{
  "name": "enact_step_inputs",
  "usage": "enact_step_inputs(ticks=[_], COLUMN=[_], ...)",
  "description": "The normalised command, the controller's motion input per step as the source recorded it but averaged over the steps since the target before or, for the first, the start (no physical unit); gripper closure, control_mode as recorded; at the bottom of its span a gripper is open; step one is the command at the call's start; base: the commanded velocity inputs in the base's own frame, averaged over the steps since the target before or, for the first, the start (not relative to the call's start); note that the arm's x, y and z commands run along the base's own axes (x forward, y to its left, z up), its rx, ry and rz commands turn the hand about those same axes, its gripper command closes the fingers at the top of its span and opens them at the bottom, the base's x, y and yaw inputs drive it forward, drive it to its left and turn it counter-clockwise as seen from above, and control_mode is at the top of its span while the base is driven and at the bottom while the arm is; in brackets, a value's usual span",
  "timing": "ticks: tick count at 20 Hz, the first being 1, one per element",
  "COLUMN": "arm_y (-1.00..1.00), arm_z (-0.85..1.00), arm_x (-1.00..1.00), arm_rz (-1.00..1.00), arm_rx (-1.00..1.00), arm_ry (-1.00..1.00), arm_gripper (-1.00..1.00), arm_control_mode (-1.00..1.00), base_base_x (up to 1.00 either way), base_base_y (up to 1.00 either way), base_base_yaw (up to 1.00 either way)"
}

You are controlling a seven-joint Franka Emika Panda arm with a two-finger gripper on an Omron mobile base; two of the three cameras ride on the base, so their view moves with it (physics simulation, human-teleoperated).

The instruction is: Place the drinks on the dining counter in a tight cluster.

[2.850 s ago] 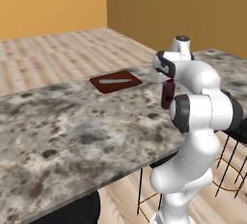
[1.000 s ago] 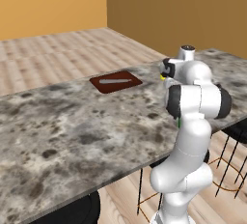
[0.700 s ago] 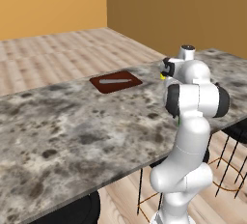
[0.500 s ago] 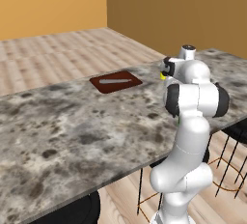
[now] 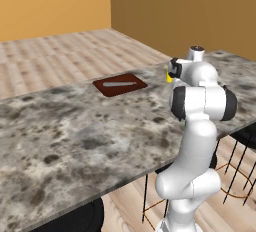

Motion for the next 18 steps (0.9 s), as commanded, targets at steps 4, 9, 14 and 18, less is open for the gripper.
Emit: enact_step_inputs(ticks=[4, 9, 14, 18], arm_y=[-0.04, 0.0, 0.08, 0.1], arm_z=[-0.01, 0.01, 0.1, 0.12], arm_x=[-0.03, 0.0, -0.01, -0.01], arm_rz=[0.0, 0.0, -0.03, -0.06], arm_rx=[0.0, 0.0, 0.02, 0.01], arm_ry=[-0.04, -0.01, 0.0, 0.0], arm_gripper=[-1.0, -1.0, -1.0, -1.0], arm_control_mode=[-1.0, -1.0, -1.0, -1.0], base_base_x=[0.0, 0.0, 0.0, 0.0], base_base_y=[0.0, 0.0, 0.0, 0.0], base_base_yaw=[0.0, 0.0, 0.0, 0.0])
